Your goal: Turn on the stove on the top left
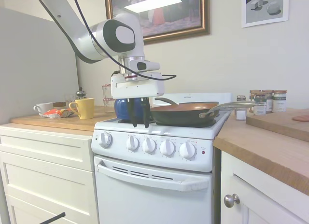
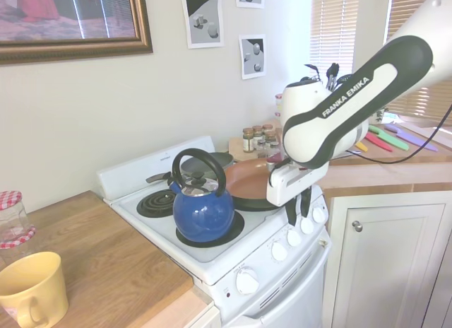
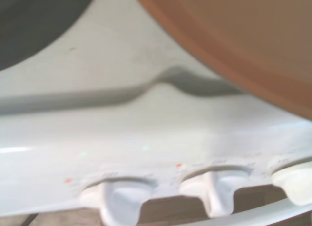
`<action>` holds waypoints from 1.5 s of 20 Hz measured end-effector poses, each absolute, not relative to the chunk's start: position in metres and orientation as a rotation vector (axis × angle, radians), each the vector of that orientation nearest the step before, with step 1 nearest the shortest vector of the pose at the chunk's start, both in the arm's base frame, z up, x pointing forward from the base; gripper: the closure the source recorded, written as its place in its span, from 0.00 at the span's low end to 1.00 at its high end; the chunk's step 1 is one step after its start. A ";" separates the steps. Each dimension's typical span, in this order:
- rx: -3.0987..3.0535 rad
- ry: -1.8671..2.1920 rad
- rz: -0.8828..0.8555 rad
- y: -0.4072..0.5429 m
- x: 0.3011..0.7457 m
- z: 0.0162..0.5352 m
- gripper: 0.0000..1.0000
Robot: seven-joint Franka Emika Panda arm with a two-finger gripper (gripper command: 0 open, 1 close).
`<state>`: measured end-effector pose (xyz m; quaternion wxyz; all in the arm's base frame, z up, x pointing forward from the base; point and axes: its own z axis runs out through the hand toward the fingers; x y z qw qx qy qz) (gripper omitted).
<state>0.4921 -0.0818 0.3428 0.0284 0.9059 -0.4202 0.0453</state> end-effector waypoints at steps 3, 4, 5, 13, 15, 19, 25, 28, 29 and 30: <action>2.774 -1.308 0.147 -0.086 0.495 0.334 1.00; 2.766 -1.314 0.148 -0.088 0.496 0.332 1.00; 2.758 -1.320 0.151 -0.090 0.498 0.331 1.00; 2.707 -1.346 0.185 -0.097 0.509 0.316 1.00; 2.703 -1.348 0.188 -0.099 0.513 0.311 1.00; 2.695 -1.350 0.187 -0.103 0.522 0.304 1.00; 2.683 -1.353 0.164 -0.107 0.523 0.294 1.00; 2.680 -1.352 0.155 -0.108 0.523 0.291 1.00; 2.679 -1.351 0.153 -0.108 0.523 0.290 1.00; 2.679 -1.349 0.152 -0.108 0.523 0.290 1.00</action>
